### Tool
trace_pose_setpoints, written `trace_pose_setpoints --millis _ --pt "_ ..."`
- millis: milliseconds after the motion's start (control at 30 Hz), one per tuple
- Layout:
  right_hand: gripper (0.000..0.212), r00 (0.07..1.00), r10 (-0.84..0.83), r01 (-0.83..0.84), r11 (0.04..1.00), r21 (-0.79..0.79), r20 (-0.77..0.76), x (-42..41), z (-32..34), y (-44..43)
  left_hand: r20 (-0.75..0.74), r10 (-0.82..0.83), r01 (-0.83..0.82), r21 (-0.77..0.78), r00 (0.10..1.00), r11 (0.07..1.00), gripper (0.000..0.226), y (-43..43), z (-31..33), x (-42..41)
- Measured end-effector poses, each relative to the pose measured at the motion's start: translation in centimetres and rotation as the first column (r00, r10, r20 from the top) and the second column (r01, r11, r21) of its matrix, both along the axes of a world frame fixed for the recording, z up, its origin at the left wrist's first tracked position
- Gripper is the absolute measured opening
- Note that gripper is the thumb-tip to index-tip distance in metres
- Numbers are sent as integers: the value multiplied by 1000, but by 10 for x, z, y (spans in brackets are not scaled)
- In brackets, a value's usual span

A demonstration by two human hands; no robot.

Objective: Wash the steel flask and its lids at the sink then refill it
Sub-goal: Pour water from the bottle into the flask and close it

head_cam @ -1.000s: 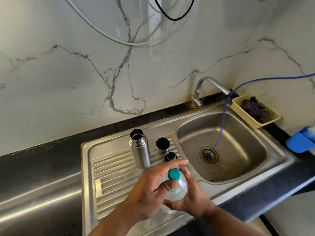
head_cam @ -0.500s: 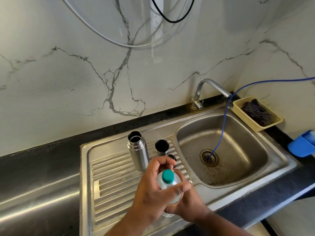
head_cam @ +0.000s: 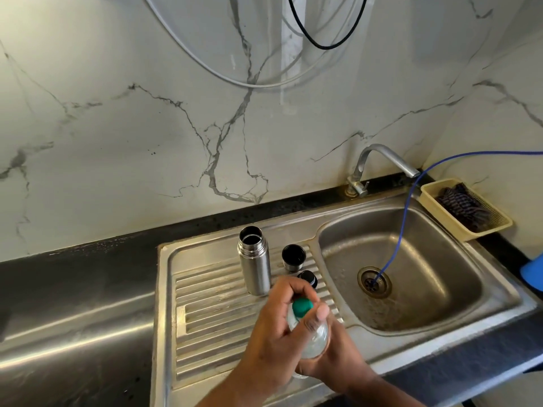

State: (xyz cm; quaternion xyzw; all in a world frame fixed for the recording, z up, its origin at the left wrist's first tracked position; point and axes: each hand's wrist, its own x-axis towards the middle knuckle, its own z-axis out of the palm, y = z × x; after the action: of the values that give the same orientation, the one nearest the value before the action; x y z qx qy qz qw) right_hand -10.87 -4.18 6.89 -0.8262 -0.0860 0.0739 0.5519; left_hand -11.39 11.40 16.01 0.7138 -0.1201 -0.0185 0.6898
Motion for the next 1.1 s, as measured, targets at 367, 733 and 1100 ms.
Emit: trace_pose_setpoints --millis 367,733,1100 --pt "79 999 14 -14 1000 1 47 -1 6 -1 -81 337 -344 -95 938 934 22 23 -12 1" --pt "84 999 29 -29 1000 1 38 -2 10 -3 -116 367 42 978 923 205 69 121 -136 41" --pt "85 999 27 -27 1000 -10 33 -5 10 -5 -61 139 82 986 988 -147 76 135 -153 57"
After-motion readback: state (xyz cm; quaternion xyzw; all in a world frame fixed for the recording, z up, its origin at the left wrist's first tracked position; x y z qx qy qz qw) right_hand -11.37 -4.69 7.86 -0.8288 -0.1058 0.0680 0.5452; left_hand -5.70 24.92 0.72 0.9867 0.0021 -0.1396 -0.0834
